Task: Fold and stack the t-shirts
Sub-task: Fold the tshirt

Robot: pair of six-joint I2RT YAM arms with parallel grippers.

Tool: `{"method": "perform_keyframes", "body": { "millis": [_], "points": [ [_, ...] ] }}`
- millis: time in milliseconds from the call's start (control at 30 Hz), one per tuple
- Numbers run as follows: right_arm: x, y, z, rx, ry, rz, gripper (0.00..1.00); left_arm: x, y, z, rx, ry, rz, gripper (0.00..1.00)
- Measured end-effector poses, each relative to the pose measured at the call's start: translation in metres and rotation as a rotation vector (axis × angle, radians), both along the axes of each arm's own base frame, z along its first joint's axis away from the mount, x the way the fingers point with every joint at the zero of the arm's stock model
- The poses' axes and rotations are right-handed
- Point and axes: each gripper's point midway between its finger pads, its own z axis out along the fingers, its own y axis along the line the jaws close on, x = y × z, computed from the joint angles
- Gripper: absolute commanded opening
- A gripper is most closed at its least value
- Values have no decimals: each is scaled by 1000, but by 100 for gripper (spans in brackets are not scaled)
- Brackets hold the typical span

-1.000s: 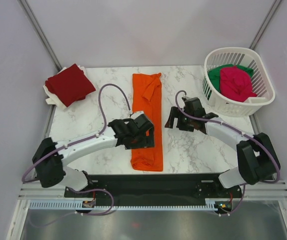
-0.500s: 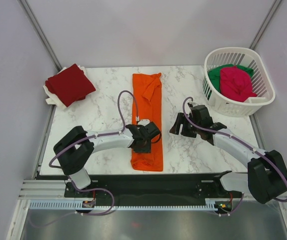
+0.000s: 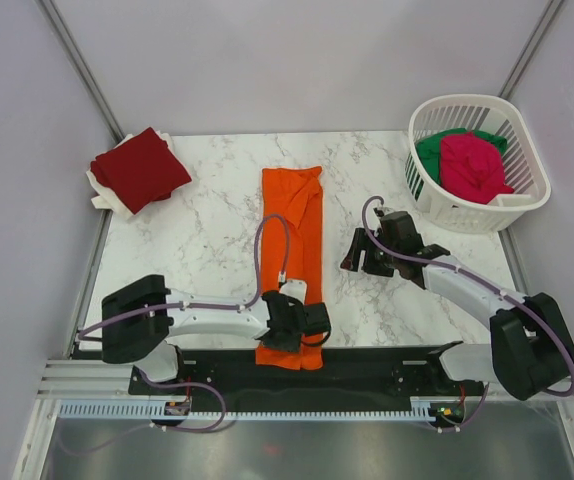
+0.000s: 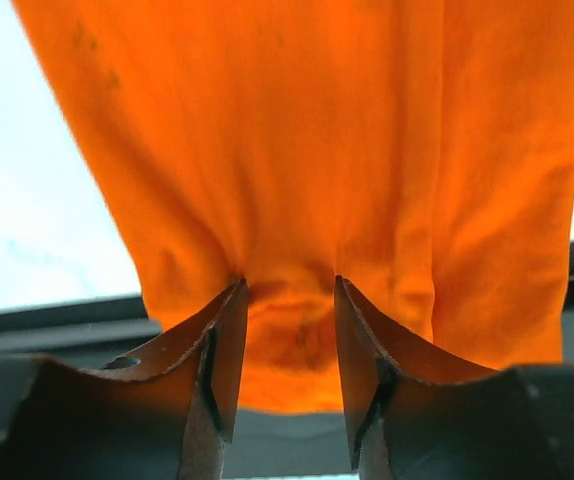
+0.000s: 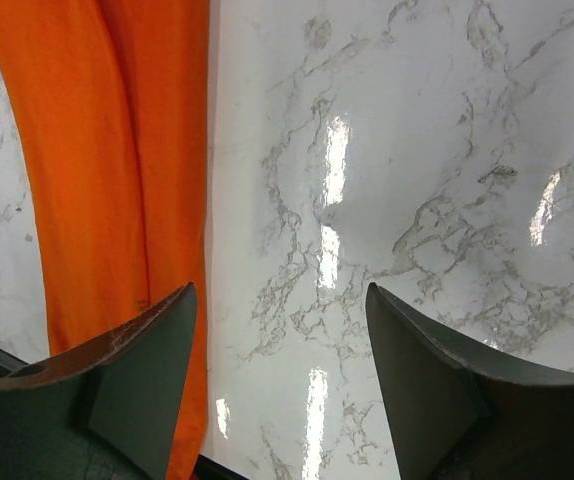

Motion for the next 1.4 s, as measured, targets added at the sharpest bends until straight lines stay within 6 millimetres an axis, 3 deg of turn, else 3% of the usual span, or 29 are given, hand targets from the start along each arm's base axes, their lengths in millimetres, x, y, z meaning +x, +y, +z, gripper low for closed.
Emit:
{"method": "perform_keyframes", "body": {
  "millis": [200,333,500,567,600,633,700,800,900,1133,1233,1400],
  "points": [
    [-2,0,-12,-13,37,11,79,-15,-2,16,126,-56,20,64],
    [-11,11,-9,40,64,57,81,-17,13,25,184,-77,43,74],
    [-53,33,-4,136,109,153,81,2,31,54,85,-105,109,74],
    [-72,43,-2,163,125,203,76,19,43,64,18,-120,147,73],
    [-77,46,-1,170,131,218,62,24,46,66,-13,-128,148,71],
    [-78,48,0,174,131,225,56,40,54,67,-40,-131,195,71],
    [-76,50,2,190,128,219,43,58,60,63,-79,-136,225,69],
    [-65,58,6,208,126,212,38,82,61,55,-122,-128,241,68],
    [-52,72,1,225,139,219,33,100,48,46,-147,-121,210,66],
    [-53,94,-44,194,248,266,29,118,17,-2,-124,-30,137,63],
    [-44,103,-53,197,280,283,27,129,9,-3,-144,-23,132,63],
    [-8,121,-53,212,265,284,25,159,2,-2,-183,-18,148,61]
  ]
}}
